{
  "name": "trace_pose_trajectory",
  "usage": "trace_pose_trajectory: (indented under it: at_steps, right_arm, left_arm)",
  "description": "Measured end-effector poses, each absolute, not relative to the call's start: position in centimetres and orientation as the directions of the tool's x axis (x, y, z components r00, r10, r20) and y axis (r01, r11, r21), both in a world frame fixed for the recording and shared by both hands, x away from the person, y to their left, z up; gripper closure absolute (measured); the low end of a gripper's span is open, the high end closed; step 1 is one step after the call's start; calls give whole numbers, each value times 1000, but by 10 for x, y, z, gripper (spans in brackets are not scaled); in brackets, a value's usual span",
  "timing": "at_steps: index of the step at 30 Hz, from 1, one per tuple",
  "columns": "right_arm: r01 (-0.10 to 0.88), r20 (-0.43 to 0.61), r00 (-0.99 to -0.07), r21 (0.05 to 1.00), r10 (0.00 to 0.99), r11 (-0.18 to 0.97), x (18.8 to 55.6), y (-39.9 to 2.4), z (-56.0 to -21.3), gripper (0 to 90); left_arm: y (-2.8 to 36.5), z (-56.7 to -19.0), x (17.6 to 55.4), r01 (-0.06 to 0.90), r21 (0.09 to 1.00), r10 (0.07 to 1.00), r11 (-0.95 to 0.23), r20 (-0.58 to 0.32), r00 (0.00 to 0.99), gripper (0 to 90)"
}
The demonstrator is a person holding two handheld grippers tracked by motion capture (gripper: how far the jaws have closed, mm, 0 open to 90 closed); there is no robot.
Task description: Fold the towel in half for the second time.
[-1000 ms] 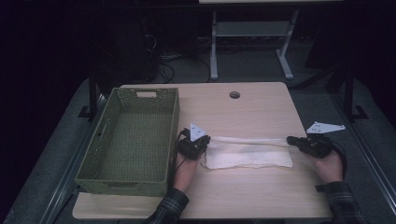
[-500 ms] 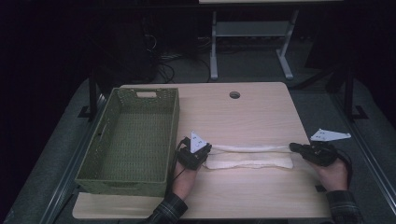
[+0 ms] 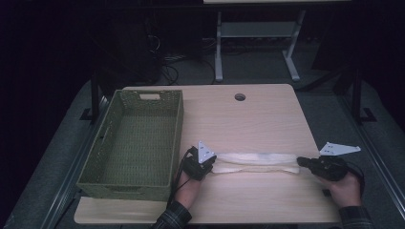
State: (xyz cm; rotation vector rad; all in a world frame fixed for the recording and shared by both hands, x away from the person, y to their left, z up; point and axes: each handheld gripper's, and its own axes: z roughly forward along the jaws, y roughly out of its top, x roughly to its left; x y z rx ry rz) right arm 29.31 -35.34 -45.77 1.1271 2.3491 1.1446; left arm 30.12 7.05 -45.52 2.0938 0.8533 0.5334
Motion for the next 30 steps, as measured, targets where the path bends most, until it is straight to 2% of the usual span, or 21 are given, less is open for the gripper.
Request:
trace_pose_trajectory:
  at_steps: [4,8,11,13,16,18,24,30]
  right_arm:
    - [529,79,-649,762,756,374,291,-353,-459,825]
    - [504,91,-665,787,741,356,290,-354,-452,737]
    - [490,90,-671,799,736,349,290,-353,-448,716]
    - [480,89,-677,806,731,346,290,-353,-446,722]
    - [494,104,-687,793,720,357,294,-350,-447,833]
    - [516,109,-687,769,718,377,295,-349,-452,866]
    - [549,121,-694,727,709,413,296,-346,-461,893]
    - [569,121,-700,691,704,446,294,-345,-469,897]
  left_arm:
    - [71,-457,300,398,797,724,-455,70,687,815]
    - [74,-451,298,423,813,738,-399,12,674,697]
    - [74,-442,295,421,827,736,-373,-12,676,640]
    - [73,-436,293,402,841,734,-362,-9,679,633]
    - [70,-432,294,395,834,714,-385,-2,700,692]
    - [67,-436,296,397,820,697,-414,5,717,730]
    - [59,-457,303,459,738,642,-496,-44,765,807]
    - [60,-462,301,482,682,645,-550,-20,764,857]
